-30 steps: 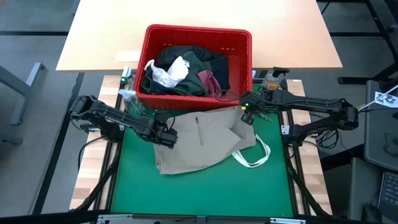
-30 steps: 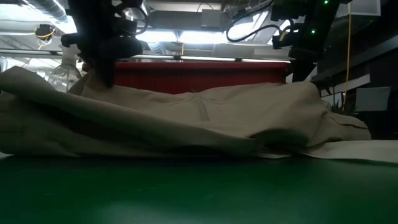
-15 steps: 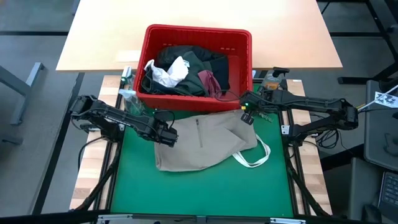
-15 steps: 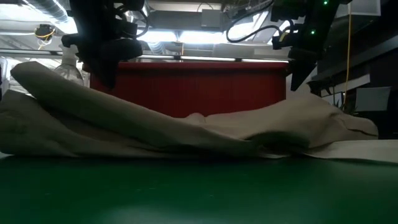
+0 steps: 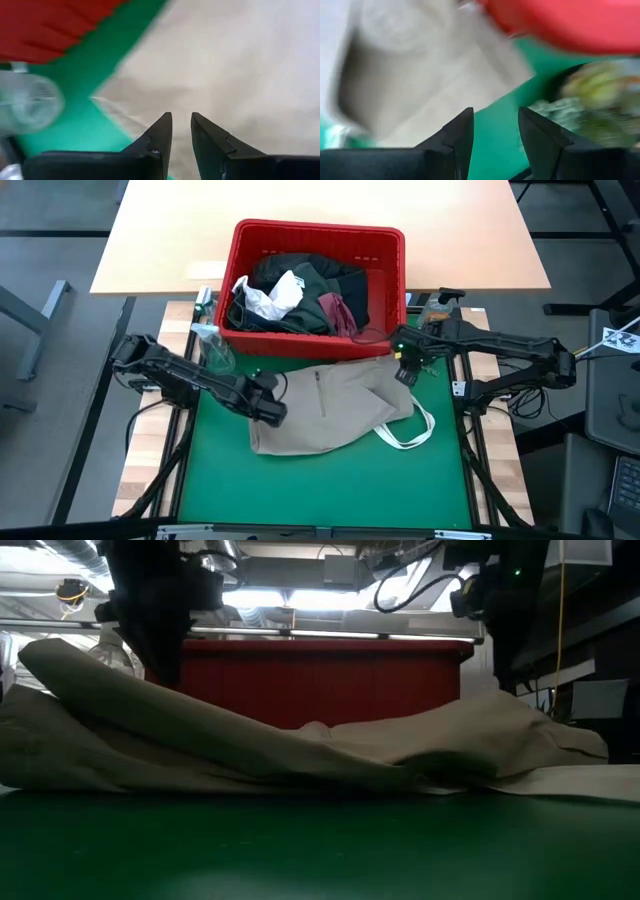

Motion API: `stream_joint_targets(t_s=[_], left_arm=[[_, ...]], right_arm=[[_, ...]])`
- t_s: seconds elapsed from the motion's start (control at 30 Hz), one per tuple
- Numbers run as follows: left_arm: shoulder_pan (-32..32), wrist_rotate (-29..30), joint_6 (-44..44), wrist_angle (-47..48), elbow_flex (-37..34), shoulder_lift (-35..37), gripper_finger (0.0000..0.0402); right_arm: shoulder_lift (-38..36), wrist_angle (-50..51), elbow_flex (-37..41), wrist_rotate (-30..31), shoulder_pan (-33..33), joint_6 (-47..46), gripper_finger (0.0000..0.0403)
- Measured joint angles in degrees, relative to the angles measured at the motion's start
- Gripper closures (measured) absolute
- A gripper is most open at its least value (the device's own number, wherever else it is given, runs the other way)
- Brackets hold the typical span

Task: Fold laundry
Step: Fold the brown shorts

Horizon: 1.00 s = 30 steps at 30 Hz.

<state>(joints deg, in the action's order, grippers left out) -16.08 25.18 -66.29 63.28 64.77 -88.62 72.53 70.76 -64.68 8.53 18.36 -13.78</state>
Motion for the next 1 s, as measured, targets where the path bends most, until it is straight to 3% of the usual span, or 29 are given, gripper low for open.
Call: stream_joint_targets(t_s=[0.1,0.2,0.53,0.67,1.0], left_arm=[[-2.2,-2.6,2.2,-5.4,0.0,0.0,0.0345],[-5.0,-3.6,3.7,-10.8,0.0,0.0,0.0354],[-15.6,-3.8,2.0,-21.9,0.0,0.0,0.0376],[-20.2,-5.5,0.2,-22.1,0.0,0.0,0.0369],[-28.7,-5.8,-17.5,-19.4,0.0,0.0,0.0311]], right_arm=[[0.0,0.2,0.0,-7.0,-1.5,-1.8,0.0247],[0.0,-0.5,0.0,-7.7,-5.7,-3.4,0.0247],[0.0,-0.4,0.0,3.9,-21.8,-10.3,0.0247],[0.0,-0.4,0.0,4.0,-24.8,-10.8,0.0247],[0.0,-0.8,0.0,4.9,-26.7,-13.2,0.0247]])
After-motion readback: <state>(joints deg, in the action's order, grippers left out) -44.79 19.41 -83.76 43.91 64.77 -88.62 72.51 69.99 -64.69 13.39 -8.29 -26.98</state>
